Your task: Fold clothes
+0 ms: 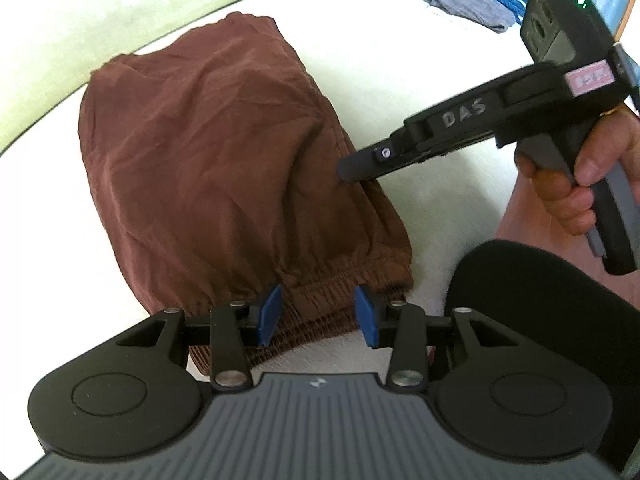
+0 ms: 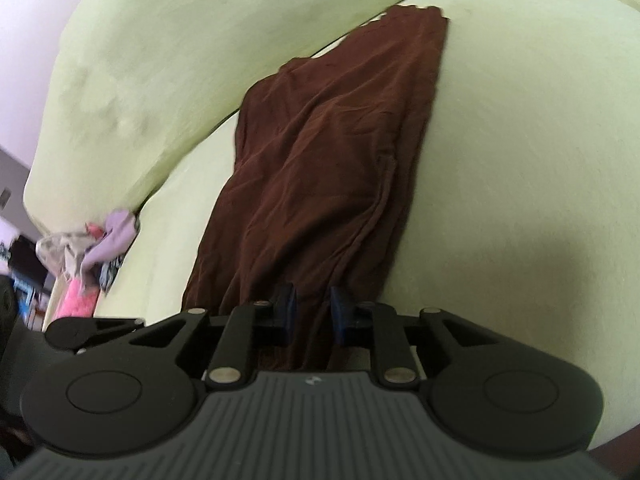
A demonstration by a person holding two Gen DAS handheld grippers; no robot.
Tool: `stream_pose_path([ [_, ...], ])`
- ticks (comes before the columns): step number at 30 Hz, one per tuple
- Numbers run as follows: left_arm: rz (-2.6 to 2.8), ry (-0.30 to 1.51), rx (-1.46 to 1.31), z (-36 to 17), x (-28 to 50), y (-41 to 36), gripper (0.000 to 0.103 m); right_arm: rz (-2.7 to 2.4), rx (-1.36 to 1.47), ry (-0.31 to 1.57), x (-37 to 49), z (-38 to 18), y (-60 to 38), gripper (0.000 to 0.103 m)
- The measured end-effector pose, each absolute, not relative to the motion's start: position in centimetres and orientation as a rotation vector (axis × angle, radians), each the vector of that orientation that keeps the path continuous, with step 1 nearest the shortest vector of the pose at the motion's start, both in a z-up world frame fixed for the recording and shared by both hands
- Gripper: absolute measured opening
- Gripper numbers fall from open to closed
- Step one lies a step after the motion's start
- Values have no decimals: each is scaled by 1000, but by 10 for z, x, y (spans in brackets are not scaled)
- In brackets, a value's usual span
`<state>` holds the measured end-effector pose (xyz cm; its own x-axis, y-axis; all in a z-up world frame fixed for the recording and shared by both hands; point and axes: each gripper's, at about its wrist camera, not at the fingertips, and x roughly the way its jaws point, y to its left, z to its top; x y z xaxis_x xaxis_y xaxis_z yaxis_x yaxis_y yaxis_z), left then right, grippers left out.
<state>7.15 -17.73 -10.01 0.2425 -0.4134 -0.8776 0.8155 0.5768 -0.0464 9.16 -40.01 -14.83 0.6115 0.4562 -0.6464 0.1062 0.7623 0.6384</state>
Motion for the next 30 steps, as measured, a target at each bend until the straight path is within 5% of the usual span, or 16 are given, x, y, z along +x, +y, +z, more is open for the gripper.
stream_pose_path([
  [6,-866,989,449,-100,83,-184,46,200,700,898,96,-154,-402,17],
  [8,-853,988,448,-105,85,-186,45,211,682,889,96,-155,-397,2],
  [11,-850,990,465,-109,84,-184,34,214,653,874,93,-151,-395,2],
  [19,-874,1023,431,-109,78,-163,35,170,627,942,83,-153,-404,1],
  [22,-867,1025,412,-98,75,-150,35,167,607,948,87,-148,-400,12],
  [23,-857,1016,419,-93,74,-146,35,162,595,948,87,-143,-399,30],
  [30,-782,976,480,-78,81,-123,35,382,330,895,71,-104,-345,31],
])
